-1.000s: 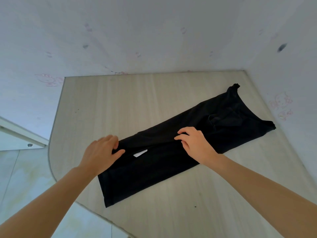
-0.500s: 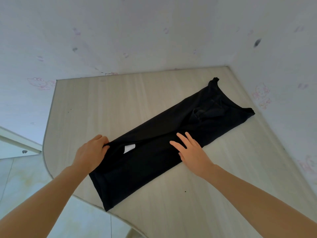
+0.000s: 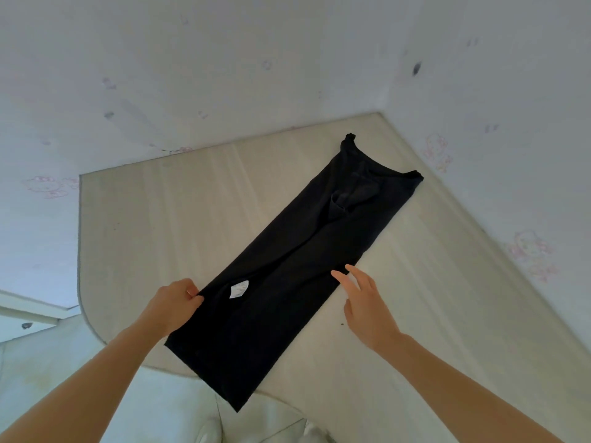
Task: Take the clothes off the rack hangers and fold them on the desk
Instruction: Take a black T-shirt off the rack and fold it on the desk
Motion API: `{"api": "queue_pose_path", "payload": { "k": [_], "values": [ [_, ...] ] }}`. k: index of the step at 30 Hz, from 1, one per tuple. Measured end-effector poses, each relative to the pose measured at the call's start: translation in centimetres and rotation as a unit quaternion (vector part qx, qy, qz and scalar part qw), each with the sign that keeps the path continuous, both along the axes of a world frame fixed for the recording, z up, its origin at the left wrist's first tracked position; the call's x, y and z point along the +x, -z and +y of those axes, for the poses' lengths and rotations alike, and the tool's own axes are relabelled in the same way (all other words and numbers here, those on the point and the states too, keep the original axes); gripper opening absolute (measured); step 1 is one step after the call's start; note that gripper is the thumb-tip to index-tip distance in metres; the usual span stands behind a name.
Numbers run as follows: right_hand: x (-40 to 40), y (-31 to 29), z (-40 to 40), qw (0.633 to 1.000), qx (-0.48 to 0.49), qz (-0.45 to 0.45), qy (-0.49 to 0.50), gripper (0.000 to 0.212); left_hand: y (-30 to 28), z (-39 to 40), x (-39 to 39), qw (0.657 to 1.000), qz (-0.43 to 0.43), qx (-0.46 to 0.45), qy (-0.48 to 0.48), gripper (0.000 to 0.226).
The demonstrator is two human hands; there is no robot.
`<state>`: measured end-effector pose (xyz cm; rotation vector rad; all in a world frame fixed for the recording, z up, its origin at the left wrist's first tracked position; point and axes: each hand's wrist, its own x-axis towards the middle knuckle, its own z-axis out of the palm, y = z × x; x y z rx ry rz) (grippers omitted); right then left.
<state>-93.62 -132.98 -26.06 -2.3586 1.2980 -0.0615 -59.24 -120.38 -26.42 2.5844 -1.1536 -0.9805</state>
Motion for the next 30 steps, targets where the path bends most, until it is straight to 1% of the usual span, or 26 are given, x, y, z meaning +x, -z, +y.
{"api": "queue_pose_path", "payload": {
  "k": [2,3,5,6,9,11,12,13,14,16,17,19,21,23,25,30],
  "values": [
    [1.7,-0.1,3.0,0.988,0.065,-0.079,0.113,0.056,-0.5,-0.4,0.6,0.998,0.059,-0.005,-0.007,0.012],
    [2.6,-0.1,4.1,0.969,0.110,-0.117,0.187,0.053,-0.7,-0.6,0.9,0.996,0.083,-0.008,-0.014,0.014],
    [4.1,-0.1,6.2,0.906,0.197,-0.185,0.326,0.046,-0.6,-0.8,1.3,0.991,0.130,-0.010,-0.022,0.013],
    [5.0,-0.2,7.6,0.870,0.227,-0.212,0.383,0.043,-0.8,-0.4,1.8,0.989,0.149,-0.004,-0.008,0.014],
    [6.9,-0.2,11.1,0.786,0.289,-0.264,0.479,0.040,-0.9,0.4,2.3,0.978,0.207,0.006,0.008,0.020],
    [8.2,-0.4,13.2,0.730,0.322,-0.299,0.524,0.037,-1.2,1.1,2.2,0.972,0.236,0.007,0.010,0.019],
    [9.0,-0.5,14.2,0.710,0.338,-0.307,0.536,0.033,-1.1,1.5,2.1,0.969,0.246,0.009,0.016,0.019],
    [9.7,-0.6,15.0,0.702,0.355,-0.302,0.538,0.029,-1.0,1.8,2.0,0.968,0.247,0.010,0.026,0.018],
    [10.4,-0.8,15.8,0.704,0.372,-0.289,0.532,0.024,-0.9,2.2,1.8,0.968,0.249,0.011,0.035,0.017],
    [11.8,-1.2,17.1,0.728,0.398,-0.244,0.502,0.017,-1.0,3.0,1.5,0.961,0.273,0.010,0.041,0.014],
    [12.4,-1.1,17.4,0.740,0.402,-0.227,0.489,0.018,-1.1,3.3,1.4,0.955,0.294,0.009,0.036,0.014],
    [12.9,-1.1,18.1,0.754,0.382,-0.216,0.488,0.019,-1.5,3.6,1.6,0.946,0.322,0.002,0.037,0.016],
    [12.4,-1.1,18.7,0.767,0.347,-0.201,0.501,0.021,-1.5,3.7,2.3,0.950,0.310,-0.011,0.027,0.016],
    [11.3,-1.3,19.9,0.763,0.337,-0.202,0.514,0.026,-1.5,4.1,3.0,0.956,0.292,-0.008,0.022,0.016],
    [10.4,-1.4,21.0,0.753,0.347,-0.211,0.517,0.025,-1.5,4.9,3.0,0.955,0.293,0.010,0.038,0.021],
    [9.8,-2.1,23.3,0.735,0.333,-0.243,0.538,0.020,-2.1,7.5,1.6,0.940,0.316,0.023,0.131,0.049]
  ]
}}
